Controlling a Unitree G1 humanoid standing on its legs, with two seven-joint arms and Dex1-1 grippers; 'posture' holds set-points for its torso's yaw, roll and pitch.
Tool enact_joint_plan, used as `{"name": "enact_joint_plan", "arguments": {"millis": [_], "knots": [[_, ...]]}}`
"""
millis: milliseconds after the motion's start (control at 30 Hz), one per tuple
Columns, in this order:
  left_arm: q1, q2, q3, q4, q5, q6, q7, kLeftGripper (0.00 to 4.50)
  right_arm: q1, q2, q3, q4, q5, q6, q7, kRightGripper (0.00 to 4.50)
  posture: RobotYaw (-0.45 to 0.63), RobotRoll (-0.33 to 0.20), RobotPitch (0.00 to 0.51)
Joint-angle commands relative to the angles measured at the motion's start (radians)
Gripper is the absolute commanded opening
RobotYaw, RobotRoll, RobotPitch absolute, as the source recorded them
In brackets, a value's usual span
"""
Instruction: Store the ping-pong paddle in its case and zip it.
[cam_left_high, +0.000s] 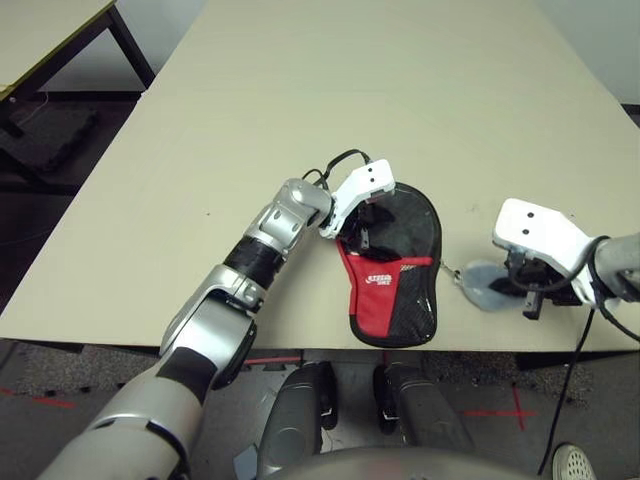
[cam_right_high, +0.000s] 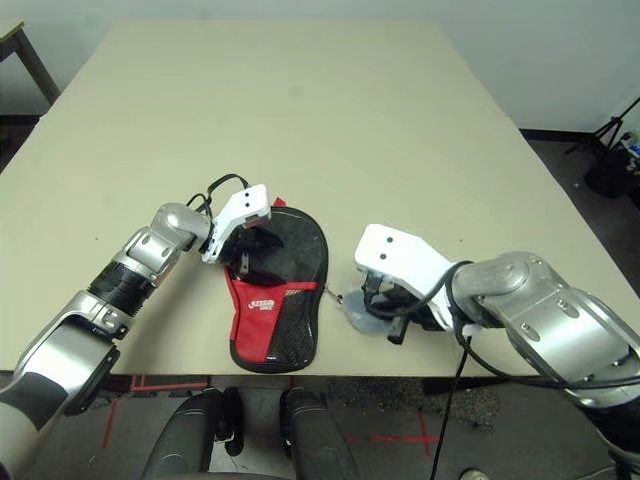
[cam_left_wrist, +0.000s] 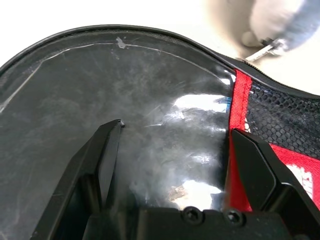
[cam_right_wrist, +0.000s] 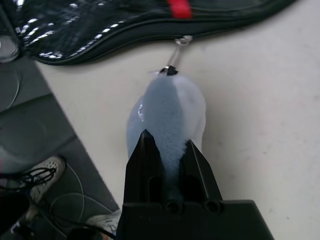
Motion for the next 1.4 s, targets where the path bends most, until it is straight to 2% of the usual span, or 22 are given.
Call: {"name": "enact_joint_plan", "arguments": {"millis": [33, 133, 267, 367, 500, 700, 767, 867, 900, 967, 1000, 1067, 1133, 1200, 1267, 1400], "knots": [[0.042, 0.009, -0.049, 0.117, 0.074, 0.041, 0.04, 4.5, 0.059, -0.061, 0.024, -0.047, 0.037, 0.001, 0.046, 0.15, -0.25, 0.0, 0.206], [0.035, 0.006, -0.05, 0.126, 0.073, 0.037, 0.04, 4.5, 0.099, -0.1, 0.02, -0.066, 0.043, -0.02, 0.055, 0.15, -0.25, 0.0, 0.208], [0.027, 0.003, -0.045, 0.139, 0.072, 0.033, 0.045, 4.5, 0.174, -0.204, 0.006, -0.109, 0.068, -0.068, 0.114, 0.15, -0.25, 0.0, 0.212], [0.024, 0.001, -0.045, 0.145, 0.07, 0.031, 0.048, 4.5, 0.202, -0.23, -0.008, -0.116, 0.081, -0.095, 0.122, 0.15, -0.25, 0.0, 0.213], [0.026, -0.002, -0.042, 0.146, 0.068, 0.032, 0.055, 4.5, 0.212, -0.23, -0.02, -0.119, 0.096, -0.116, 0.126, 0.15, -0.25, 0.0, 0.213], [0.034, -0.005, -0.023, 0.119, 0.057, 0.033, 0.064, 4.5, 0.156, -0.156, 0.002, -0.048, 0.074, -0.114, 0.086, 0.15, -0.24, 0.0, 0.212], [0.037, -0.002, -0.007, 0.09, 0.047, 0.04, 0.066, 4.5, 0.137, -0.147, -0.011, -0.023, 0.091, -0.099, 0.098, 0.88, -0.24, 0.0, 0.21], [0.048, 0.014, 0.01, 0.034, 0.03, 0.065, 0.059, 4.5, 0.115, -0.149, -0.037, 0.001, 0.117, -0.082, 0.119, 1.75, -0.23, 0.0, 0.209], [0.054, 0.021, 0.018, 0.011, 0.024, 0.079, 0.06, 4.5, 0.105, -0.148, -0.049, 0.01, 0.129, -0.076, 0.127, 1.8, -0.23, 0.0, 0.209], [0.073, 0.043, 0.028, -0.039, 0.019, 0.096, 0.061, 4.5, 0.092, -0.156, -0.076, 0.021, 0.164, -0.066, 0.157, 1.52, -0.22, 0.0, 0.208], [0.086, 0.058, 0.034, -0.073, 0.012, 0.112, 0.056, 4.5, 0.098, -0.194, -0.095, 0.018, 0.19, -0.061, 0.2, 1.31, -0.22, 0.0, 0.207], [0.104, 0.081, 0.041, -0.123, 0.005, 0.135, 0.051, 4.5, 0.113, -0.246, -0.117, 0.009, 0.22, -0.068, 0.258, 0.65, -0.21, 0.0, 0.203], [0.113, 0.091, 0.045, -0.149, 0.0, 0.151, 0.057, 4.5, 0.12, -0.25, -0.129, 0.006, 0.241, -0.071, 0.268, 0.14, -0.21, 0.0, 0.202], [0.117, 0.096, 0.055, -0.167, -0.007, 0.163, 0.069, 4.5, 0.131, -0.26, -0.144, 0.0, 0.268, -0.068, 0.284, 0.01, -0.2, 0.0, 0.2], [0.12, 0.104, 0.076, -0.196, -0.018, 0.179, 0.083, 4.5, 0.136, -0.26, -0.186, 0.009, 0.316, -0.05, 0.303, 0.77, -0.19, 0.0, 0.199], [0.123, 0.125, 0.175, -0.279, -0.084, 0.261, 0.121, 4.5, 0.045, -0.197, -0.303, 0.158, 0.44, 0.048, 0.29, 2.11, -0.18, 0.0, 0.197]]}}
